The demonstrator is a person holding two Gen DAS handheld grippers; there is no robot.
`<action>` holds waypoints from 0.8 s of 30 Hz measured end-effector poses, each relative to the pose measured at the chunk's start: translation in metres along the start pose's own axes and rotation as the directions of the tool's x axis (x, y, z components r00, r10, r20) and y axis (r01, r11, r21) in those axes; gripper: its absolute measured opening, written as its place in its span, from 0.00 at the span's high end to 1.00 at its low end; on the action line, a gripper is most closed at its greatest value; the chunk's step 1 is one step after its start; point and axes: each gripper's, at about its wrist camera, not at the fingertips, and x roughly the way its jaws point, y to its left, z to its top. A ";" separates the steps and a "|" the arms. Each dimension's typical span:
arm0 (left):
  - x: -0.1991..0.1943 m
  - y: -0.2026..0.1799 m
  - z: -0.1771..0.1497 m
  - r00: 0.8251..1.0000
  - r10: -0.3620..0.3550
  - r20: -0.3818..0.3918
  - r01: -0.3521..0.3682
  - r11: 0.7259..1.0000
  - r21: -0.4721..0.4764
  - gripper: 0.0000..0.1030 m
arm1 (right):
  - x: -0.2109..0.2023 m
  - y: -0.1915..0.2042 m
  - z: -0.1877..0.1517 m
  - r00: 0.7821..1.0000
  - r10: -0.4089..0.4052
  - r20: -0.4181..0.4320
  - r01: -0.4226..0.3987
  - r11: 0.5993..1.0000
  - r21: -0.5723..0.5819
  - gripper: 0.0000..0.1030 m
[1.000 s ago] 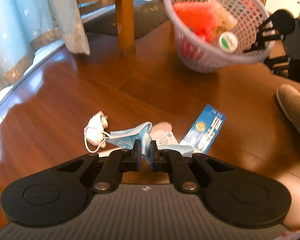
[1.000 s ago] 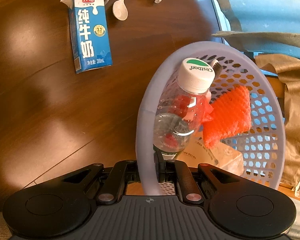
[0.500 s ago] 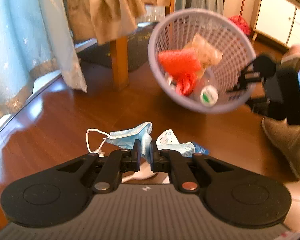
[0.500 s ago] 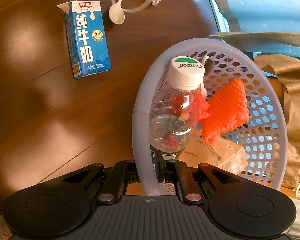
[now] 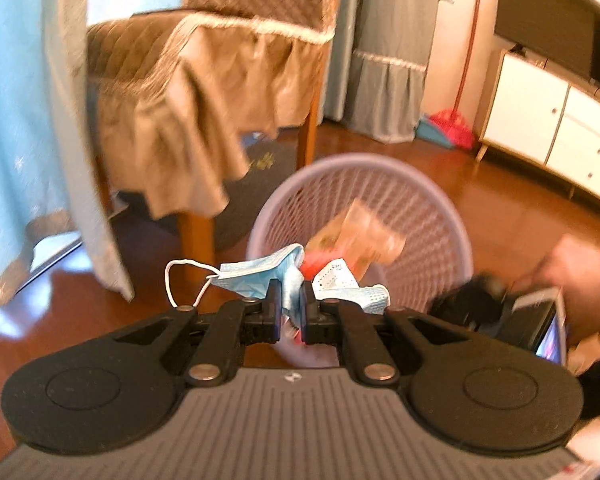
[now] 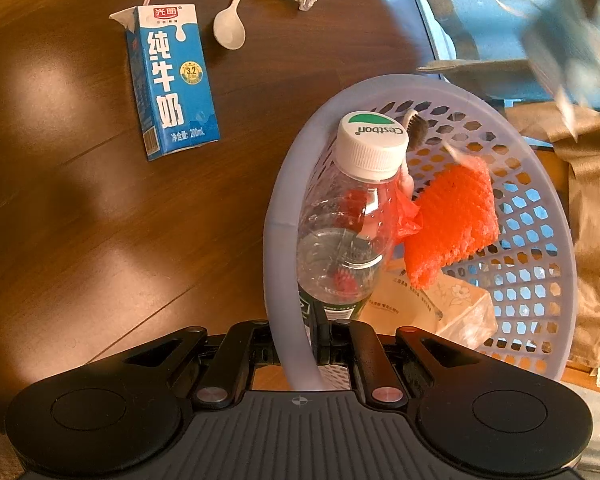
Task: Collect trash
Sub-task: 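Lift the mask with the left tool and carry it over the basket, then open the left tool to drop the mask into the basket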
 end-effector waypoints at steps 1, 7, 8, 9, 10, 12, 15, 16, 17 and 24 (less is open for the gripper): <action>0.004 -0.003 0.005 1.000 -0.013 0.008 0.013 1.000 -0.003 0.94 | 0.000 0.000 0.000 1.000 0.001 0.000 -0.001 1.000 0.002 0.94; 0.048 -0.022 0.020 0.994 -0.109 0.022 0.110 0.992 -0.061 0.67 | 0.000 -0.001 0.000 1.000 0.003 0.003 -0.003 1.000 0.010 0.95; 0.051 -0.025 0.019 0.994 -0.112 0.017 0.113 0.992 -0.058 0.67 | 0.000 -0.002 0.000 1.000 0.003 0.004 -0.003 1.000 0.015 0.95; 0.051 -0.026 0.018 0.993 -0.113 0.015 0.114 0.992 -0.056 0.67 | 0.000 -0.003 0.000 1.000 0.005 0.004 -0.005 1.000 0.020 0.95; 0.050 -0.026 0.016 0.993 -0.114 0.017 0.114 0.992 -0.050 0.67 | 0.000 -0.003 0.000 1.000 0.006 0.005 -0.006 1.000 0.022 0.95; 0.045 -0.023 0.010 0.995 -0.094 0.011 0.095 0.994 -0.047 0.66 | 0.000 -0.003 0.000 1.000 0.005 0.007 -0.005 1.000 0.022 0.95; 0.039 -0.010 0.002 0.998 -0.056 0.008 0.057 0.996 -0.069 0.66 | 0.000 -0.002 0.000 1.000 0.004 0.009 -0.004 1.000 0.022 0.94; 0.035 -0.006 -0.001 0.999 -0.041 0.006 0.042 0.997 -0.069 0.66 | 0.000 -0.003 0.000 1.000 0.006 0.009 -0.006 1.000 0.025 0.94; 0.032 -0.002 -0.003 1.000 -0.019 0.003 0.020 0.998 -0.067 0.66 | 0.000 -0.003 0.000 1.000 0.005 0.009 -0.005 1.000 0.025 0.94; 0.013 0.024 -0.031 0.996 0.084 -0.030 -0.085 0.996 -0.039 0.61 | -0.001 -0.002 0.001 1.000 -0.001 0.011 0.001 1.000 0.019 0.94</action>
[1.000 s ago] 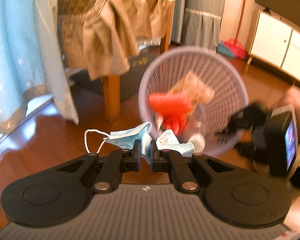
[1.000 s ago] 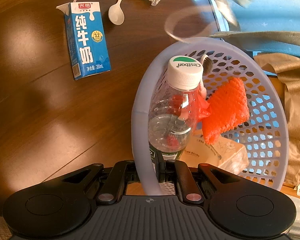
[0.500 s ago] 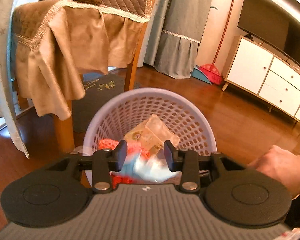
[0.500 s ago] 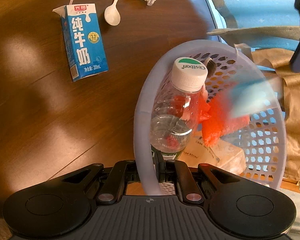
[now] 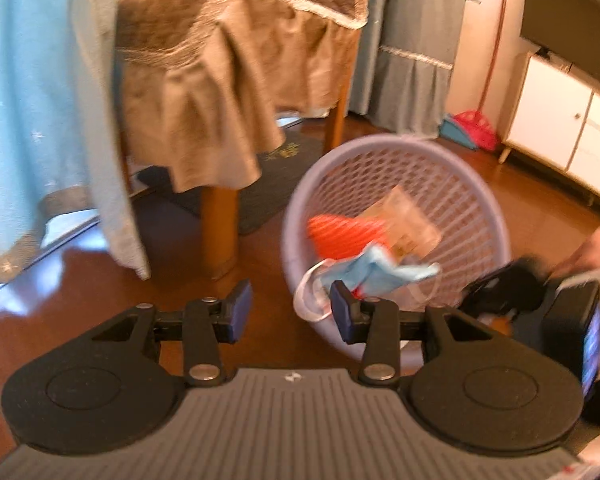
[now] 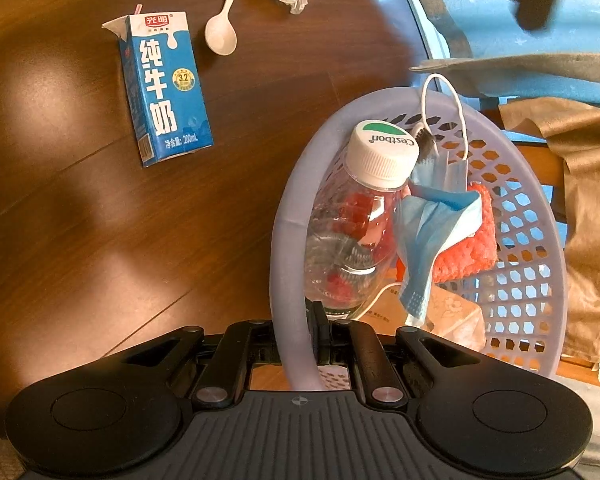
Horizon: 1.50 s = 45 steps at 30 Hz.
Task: Collect trash
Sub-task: 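Open the left tool to drop the mask into the basket, then move the left tool to the blue milk carton and close on it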
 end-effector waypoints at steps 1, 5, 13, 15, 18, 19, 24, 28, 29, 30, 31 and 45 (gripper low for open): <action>-0.001 0.004 -0.006 1.000 0.019 -0.011 -0.019 1.000 0.009 0.59 | -0.001 0.000 -0.001 1.000 -0.001 0.000 0.001 1.000 0.000 0.94; 0.000 0.020 -0.036 0.994 0.066 -0.082 -0.066 0.998 -0.001 0.57 | -0.001 0.000 -0.001 1.000 0.000 -0.002 0.000 1.000 0.003 0.94; 0.004 0.034 -0.101 0.969 0.113 -0.218 -0.114 0.993 0.007 0.51 | 0.000 -0.002 -0.002 1.000 0.003 -0.007 -0.003 1.000 0.010 0.94; 0.004 0.034 -0.115 0.963 0.104 -0.247 -0.105 0.994 0.010 0.51 | 0.001 -0.003 -0.002 1.000 0.004 -0.008 -0.004 1.000 0.011 0.94; 0.007 0.029 -0.131 0.957 0.079 -0.278 -0.077 0.997 0.018 0.50 | 0.001 -0.003 -0.001 1.000 0.005 -0.008 -0.005 1.000 0.012 0.94; 0.008 0.027 -0.134 0.956 0.067 -0.286 -0.063 0.998 0.021 0.49 | 0.001 -0.003 -0.001 1.000 0.005 -0.008 -0.005 1.000 0.012 0.94; 0.019 0.007 -0.145 0.951 -0.009 -0.310 0.031 0.997 0.067 0.44 | 0.001 -0.003 -0.001 1.000 0.006 -0.009 -0.006 1.000 0.014 0.94; 0.030 -0.009 -0.149 0.947 -0.036 -0.319 0.082 0.988 0.129 0.42 | 0.001 -0.002 0.000 1.000 0.006 -0.007 -0.006 1.000 0.007 0.94; 0.033 -0.013 -0.150 0.944 -0.043 -0.326 0.095 0.985 0.143 0.42 | 0.001 -0.002 0.000 1.000 0.005 -0.008 -0.005 1.000 0.005 0.94; 0.037 -0.016 -0.151 0.942 -0.049 -0.331 0.106 0.982 0.156 0.41 | 0.000 -0.002 0.000 1.000 0.005 -0.008 -0.005 1.000 0.006 0.94; 0.041 -0.019 -0.151 0.940 -0.054 -0.338 0.117 0.979 0.168 0.39 | 0.001 -0.002 0.000 1.000 0.006 -0.007 -0.005 1.000 0.007 0.94; 0.083 -0.037 -0.156 0.919 -0.073 -0.387 0.180 0.952 0.248 0.38 | 0.001 -0.002 -0.002 1.000 0.006 -0.007 -0.006 1.000 0.008 0.94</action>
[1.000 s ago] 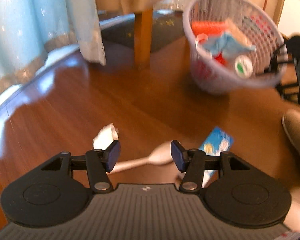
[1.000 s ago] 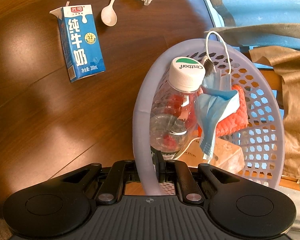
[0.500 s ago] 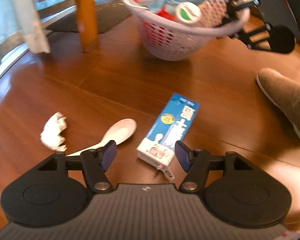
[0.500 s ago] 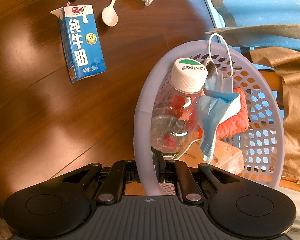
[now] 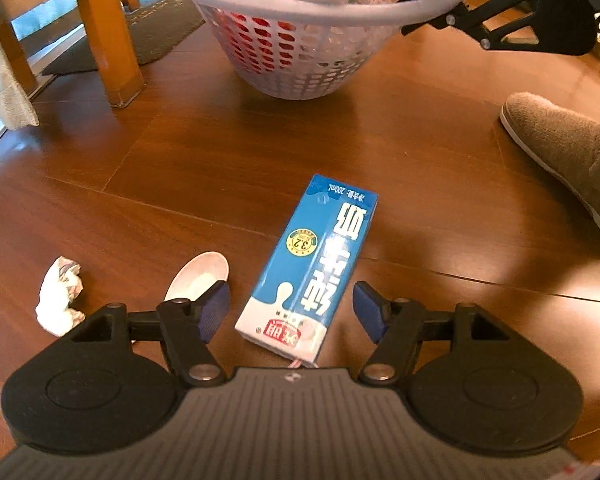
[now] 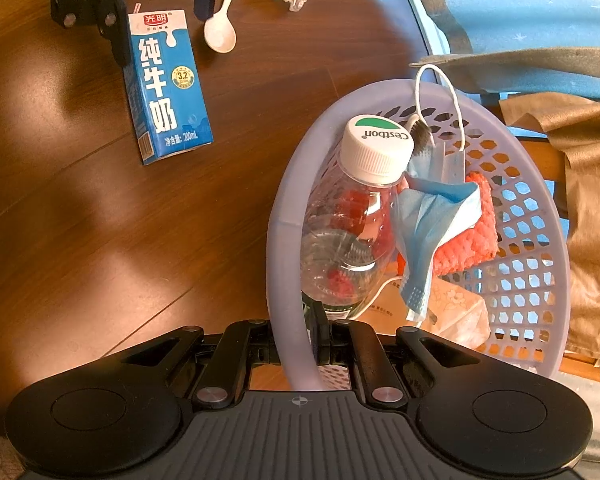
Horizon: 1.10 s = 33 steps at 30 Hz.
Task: Collect trash
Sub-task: 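Move the left tool to the blue milk carton and close on it, then lift the milk carton with the left tool and carry it over the basket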
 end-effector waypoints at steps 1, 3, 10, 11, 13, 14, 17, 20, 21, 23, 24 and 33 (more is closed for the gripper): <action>0.003 0.000 0.001 1.000 -0.003 -0.005 0.003 1.000 0.001 0.38 | 0.000 0.000 0.000 1.000 0.000 0.000 0.000 1.000 -0.001 0.94; 0.007 0.000 0.002 1.000 -0.005 -0.015 0.005 1.000 0.004 0.39 | 0.000 0.000 0.000 1.000 0.001 0.001 -0.001 1.000 0.002 0.94; 0.012 -0.006 -0.002 0.999 -0.012 -0.053 0.014 0.999 0.044 0.58 | 0.000 0.000 0.000 1.000 0.002 0.001 -0.002 1.000 0.003 0.94; 0.011 -0.007 -0.003 0.999 -0.009 -0.054 0.012 0.999 0.051 0.58 | 0.000 0.000 0.000 1.000 0.002 0.001 -0.002 1.000 0.003 0.94; 0.009 -0.008 -0.005 0.998 -0.009 -0.059 0.013 0.998 0.062 0.58 | 0.000 0.000 0.000 1.000 0.002 0.002 -0.002 1.000 0.005 0.94; 0.007 -0.009 -0.006 0.998 -0.009 -0.059 0.013 0.997 0.070 0.58 | 0.000 0.000 0.000 1.000 0.003 0.001 -0.003 1.000 0.006 0.94; -0.001 -0.010 -0.012 0.998 0.005 -0.064 0.001 0.995 0.095 0.58 | 0.000 -0.001 0.000 1.000 0.004 0.001 -0.004 1.000 0.008 0.94; -0.010 -0.007 -0.020 0.998 0.017 -0.067 -0.010 0.994 0.108 0.58 | 0.000 -0.002 0.000 1.000 0.004 0.001 -0.004 1.000 0.008 0.94; -0.013 -0.006 -0.022 0.998 0.019 -0.066 -0.012 0.994 0.105 0.58 | 0.000 -0.001 0.000 1.000 0.003 0.001 -0.003 1.000 0.008 0.94; -0.017 -0.003 -0.024 0.998 0.017 -0.060 -0.012 0.996 0.084 0.58 | 0.000 -0.001 0.000 1.000 0.004 0.001 -0.004 1.000 0.008 0.94; -0.019 -0.002 -0.025 0.999 0.012 -0.052 -0.008 0.997 0.076 0.58 | 0.000 -0.001 0.000 1.000 0.004 0.001 -0.004 1.000 0.009 0.94; -0.018 -0.005 -0.016 0.999 0.016 -0.030 -0.014 0.997 0.075 0.53 | 0.000 -0.002 0.000 1.000 0.004 0.001 -0.004 1.000 0.009 0.94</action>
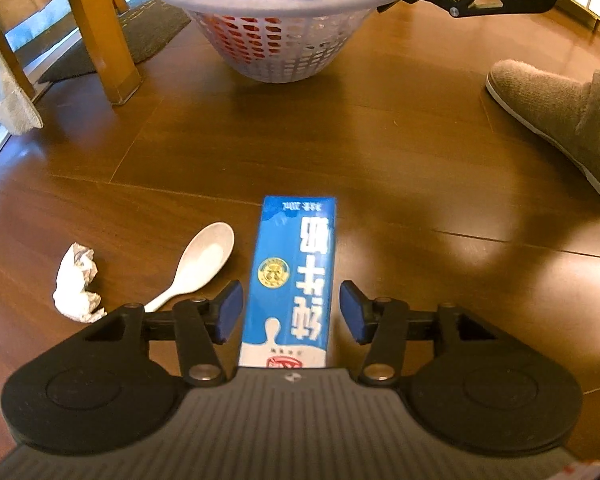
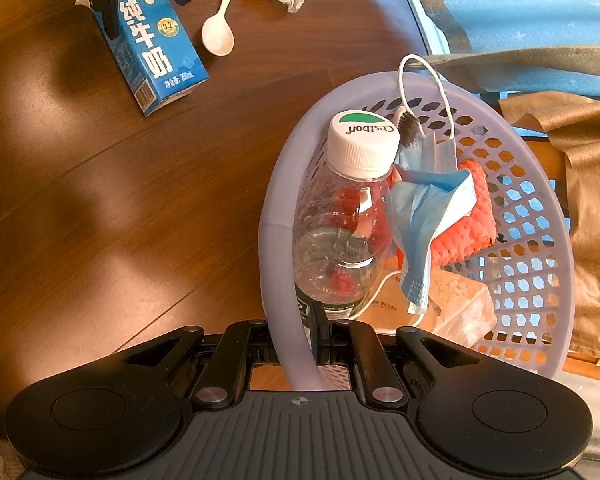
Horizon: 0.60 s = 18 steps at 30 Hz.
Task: Collect trash
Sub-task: 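Lift the milk carton with the left tool and carry it over the basket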
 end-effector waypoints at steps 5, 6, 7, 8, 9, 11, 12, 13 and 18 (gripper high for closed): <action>0.009 0.002 -0.002 1.000 -0.002 -0.019 0.002 1.000 -0.006 0.53 | 0.000 0.000 0.000 1.000 0.000 0.000 0.000 1.000 0.001 0.94; 0.011 0.003 -0.002 1.000 -0.004 -0.026 0.004 1.000 -0.011 0.53 | 0.000 0.000 0.000 1.000 0.001 0.001 -0.001 1.000 0.002 0.94; 0.013 0.004 -0.003 0.999 -0.006 -0.033 0.006 1.000 -0.017 0.53 | 0.000 -0.001 0.000 1.000 0.002 0.001 -0.002 1.000 0.003 0.94; 0.015 0.005 -0.004 0.999 -0.007 -0.038 0.006 1.000 -0.022 0.53 | 0.000 -0.001 0.000 1.000 0.002 0.001 -0.002 1.000 0.004 0.94; 0.016 0.006 -0.004 0.999 -0.009 -0.040 0.008 1.000 -0.025 0.53 | 0.000 -0.002 0.000 1.000 0.002 0.002 -0.002 1.000 0.002 0.94; 0.018 0.007 -0.005 0.999 -0.012 -0.045 0.011 0.999 -0.030 0.54 | 0.000 -0.002 -0.001 1.000 0.003 0.001 -0.003 1.000 0.003 0.94; 0.018 0.007 -0.005 0.999 -0.014 -0.047 0.012 0.999 -0.031 0.55 | 0.000 -0.001 -0.001 1.000 0.002 0.002 -0.002 1.000 0.003 0.94; 0.018 0.007 -0.005 0.999 -0.016 -0.049 0.014 0.999 -0.030 0.56 | 0.000 -0.001 -0.001 1.000 0.002 0.002 -0.002 1.000 0.002 0.94; 0.016 0.005 -0.005 0.998 -0.016 -0.053 0.015 1.000 -0.022 0.58 | 0.000 -0.002 0.000 1.000 0.004 0.002 -0.004 1.000 0.005 0.94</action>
